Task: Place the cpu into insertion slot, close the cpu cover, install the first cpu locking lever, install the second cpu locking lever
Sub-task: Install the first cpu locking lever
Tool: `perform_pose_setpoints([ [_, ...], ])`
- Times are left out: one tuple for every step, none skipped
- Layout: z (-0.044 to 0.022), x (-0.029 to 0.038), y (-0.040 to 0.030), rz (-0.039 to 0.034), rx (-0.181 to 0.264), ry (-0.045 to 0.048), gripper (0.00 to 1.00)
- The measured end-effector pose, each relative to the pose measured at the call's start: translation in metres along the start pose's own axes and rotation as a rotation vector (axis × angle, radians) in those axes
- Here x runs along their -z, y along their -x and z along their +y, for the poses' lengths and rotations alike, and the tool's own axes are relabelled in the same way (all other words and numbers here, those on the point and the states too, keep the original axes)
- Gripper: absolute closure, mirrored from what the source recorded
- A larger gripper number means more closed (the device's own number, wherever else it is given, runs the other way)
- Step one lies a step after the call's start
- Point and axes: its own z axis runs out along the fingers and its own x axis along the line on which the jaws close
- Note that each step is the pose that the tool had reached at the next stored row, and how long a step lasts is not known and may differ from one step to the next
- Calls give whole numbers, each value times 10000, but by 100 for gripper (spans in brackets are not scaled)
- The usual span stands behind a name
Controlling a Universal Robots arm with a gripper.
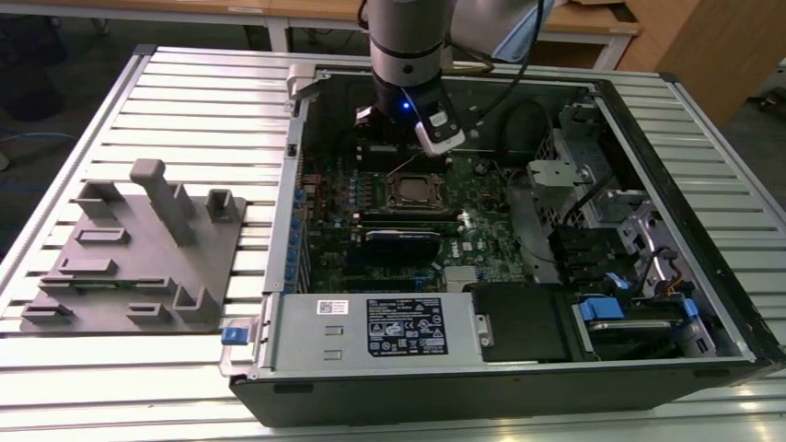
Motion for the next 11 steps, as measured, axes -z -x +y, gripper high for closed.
perform_pose_setpoints([
  [-1,-8,19,-4,-12,-7,90],
  [-2,-16,36,-8,-33,-14,90],
  [-2,-26,51,-16,-66,-21,90],
  [-2,-34,63,-26,-105,-27,90],
  [-2,-43,74,-36,-148,-31,90],
  [-1,-52,84,-47,-189,-35,90],
  [-1,-61,94,-57,-231,-38,90],
  [1,-69,103,-68,-274,-42,90],
  [1,-77,113,-81,-325,-46,90],
  [2,-84,124,-94,-378,-51,90],
  [2,-93,136,-110,-439,-55,90],
])
